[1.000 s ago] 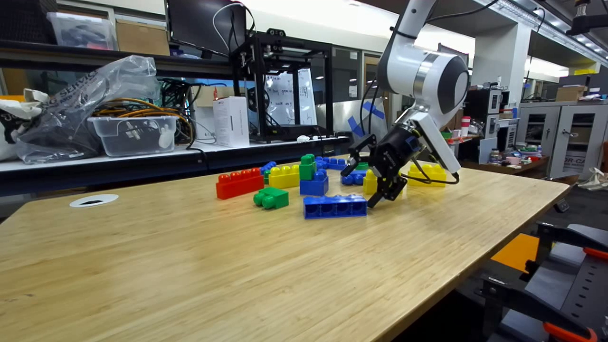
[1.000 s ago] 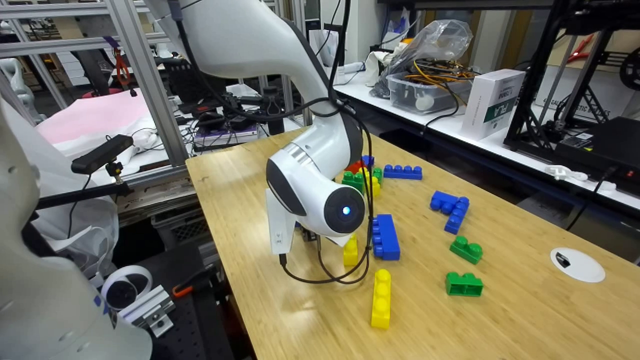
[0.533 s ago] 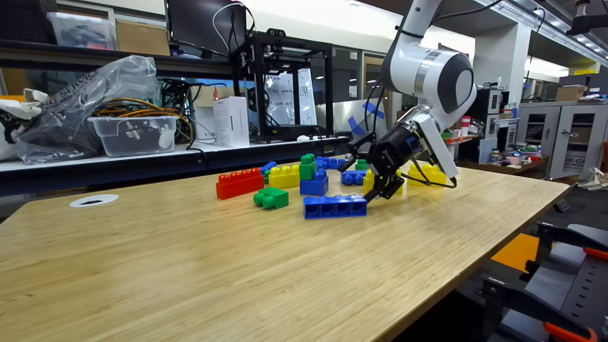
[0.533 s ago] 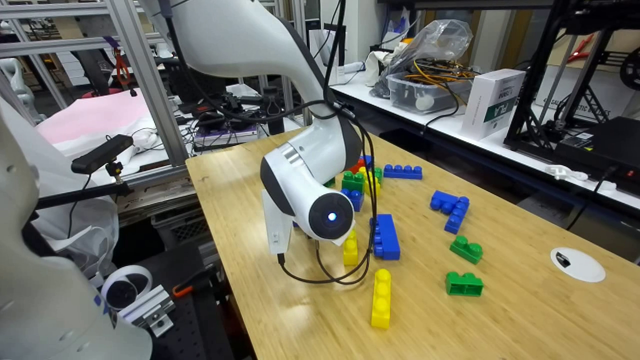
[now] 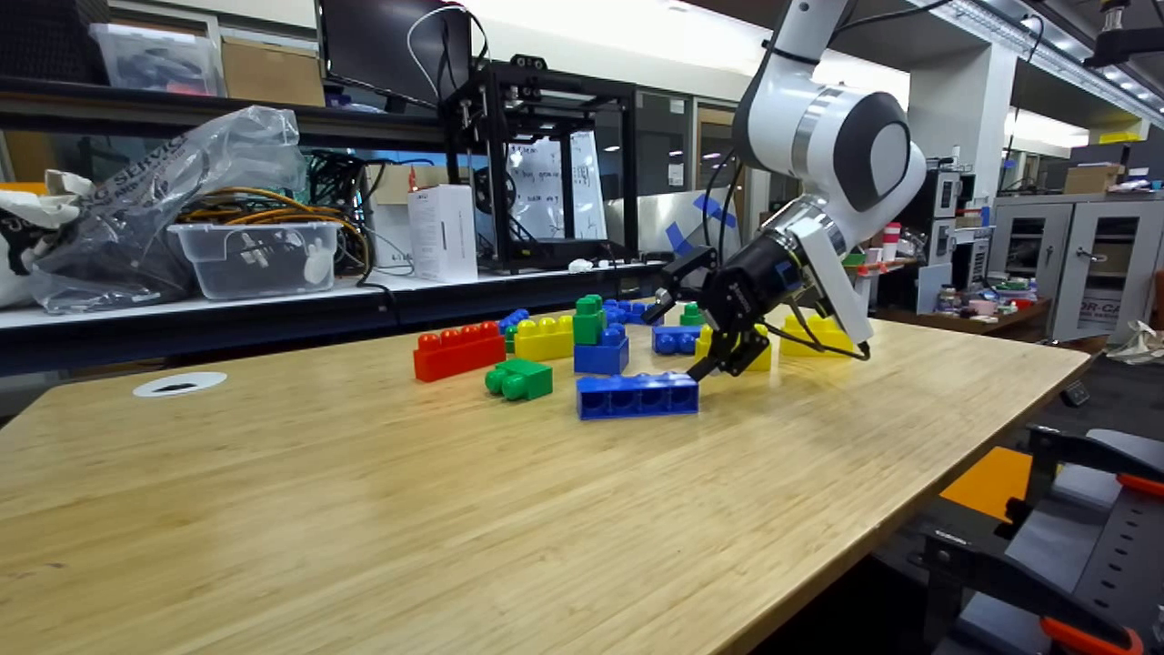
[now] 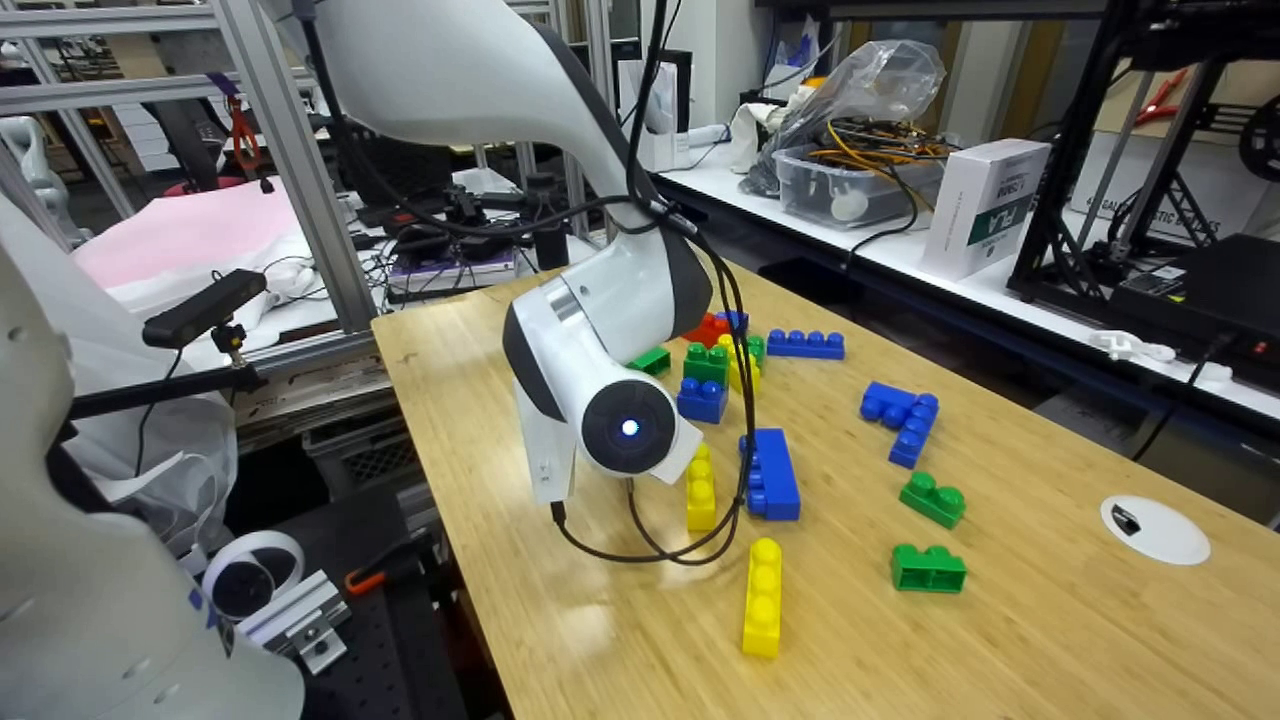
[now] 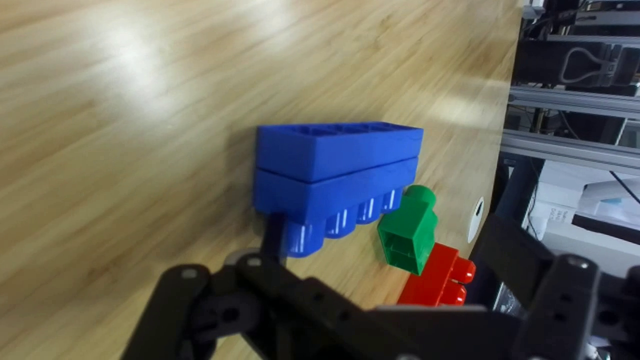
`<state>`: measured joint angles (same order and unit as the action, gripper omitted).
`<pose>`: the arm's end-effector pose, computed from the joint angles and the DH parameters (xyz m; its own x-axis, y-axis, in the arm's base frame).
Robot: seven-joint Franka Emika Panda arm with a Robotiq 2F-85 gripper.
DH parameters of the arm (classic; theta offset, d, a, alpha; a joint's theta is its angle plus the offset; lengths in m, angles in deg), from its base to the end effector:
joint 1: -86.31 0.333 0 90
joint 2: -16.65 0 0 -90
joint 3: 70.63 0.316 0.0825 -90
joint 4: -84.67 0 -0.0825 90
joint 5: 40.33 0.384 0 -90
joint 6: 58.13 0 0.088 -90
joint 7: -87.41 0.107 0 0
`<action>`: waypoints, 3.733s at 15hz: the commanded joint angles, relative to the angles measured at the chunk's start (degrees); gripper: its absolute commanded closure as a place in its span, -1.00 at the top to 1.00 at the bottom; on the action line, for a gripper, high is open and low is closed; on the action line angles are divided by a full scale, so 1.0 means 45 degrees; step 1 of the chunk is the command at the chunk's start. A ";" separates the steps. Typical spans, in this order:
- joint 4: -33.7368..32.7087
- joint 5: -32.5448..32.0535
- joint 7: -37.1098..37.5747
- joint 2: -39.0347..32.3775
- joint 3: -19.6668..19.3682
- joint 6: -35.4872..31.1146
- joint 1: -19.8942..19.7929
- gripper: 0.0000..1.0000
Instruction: Remove the blue building block from the center left of the table and put it on the blue and green one
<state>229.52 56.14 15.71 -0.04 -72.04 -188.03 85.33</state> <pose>0.4161 0.0072 0.1455 0.9363 -0.3450 0.0653 -0.1536 -0.5697 -0.8074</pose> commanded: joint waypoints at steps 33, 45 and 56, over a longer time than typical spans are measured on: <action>-0.0768 0.0517 0.0047 -0.0699 -0.0026 -0.2231 0.1164 1.00; -0.0893 0.0438 0.0241 -0.0765 -0.0047 -0.2404 0.1157 -0.41; -0.1053 0.0316 0.0379 -0.0715 -0.0079 -0.2394 0.1168 -1.00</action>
<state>225.11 58.06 16.40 -3.25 -72.14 -197.68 90.14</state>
